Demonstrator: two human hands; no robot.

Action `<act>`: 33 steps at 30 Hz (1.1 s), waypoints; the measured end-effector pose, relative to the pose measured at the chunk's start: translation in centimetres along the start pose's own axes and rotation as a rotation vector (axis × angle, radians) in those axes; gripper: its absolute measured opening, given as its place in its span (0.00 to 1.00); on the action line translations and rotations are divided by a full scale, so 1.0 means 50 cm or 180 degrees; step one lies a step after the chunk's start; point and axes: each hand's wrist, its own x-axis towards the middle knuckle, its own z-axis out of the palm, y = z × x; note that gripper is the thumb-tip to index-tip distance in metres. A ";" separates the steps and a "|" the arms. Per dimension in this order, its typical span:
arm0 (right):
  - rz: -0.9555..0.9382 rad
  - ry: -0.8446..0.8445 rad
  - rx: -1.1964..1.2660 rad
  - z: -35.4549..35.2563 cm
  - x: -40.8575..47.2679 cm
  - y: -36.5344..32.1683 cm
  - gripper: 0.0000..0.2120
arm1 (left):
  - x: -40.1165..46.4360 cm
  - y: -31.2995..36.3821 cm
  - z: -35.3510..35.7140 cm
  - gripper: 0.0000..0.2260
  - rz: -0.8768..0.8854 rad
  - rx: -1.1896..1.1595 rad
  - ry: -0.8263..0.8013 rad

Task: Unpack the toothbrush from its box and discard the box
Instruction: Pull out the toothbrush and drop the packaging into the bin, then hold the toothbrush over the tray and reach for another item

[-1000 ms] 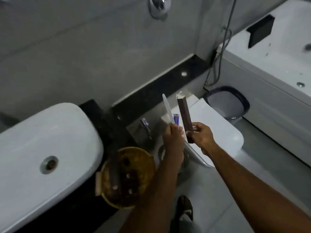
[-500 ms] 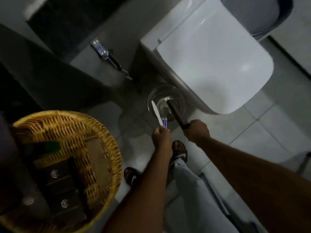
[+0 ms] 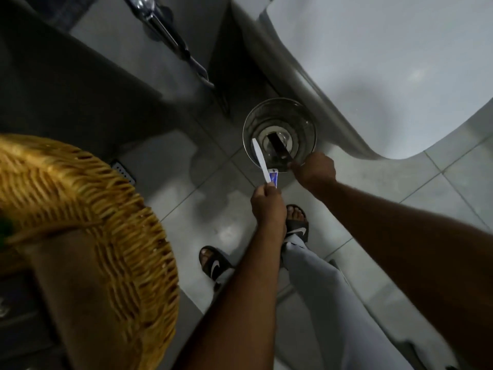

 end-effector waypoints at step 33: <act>-0.3942 0.1353 -0.0662 -0.281 -0.793 -0.424 0.12 | -0.537 0.344 -0.819 0.13 0.1276 -0.0722 -0.1328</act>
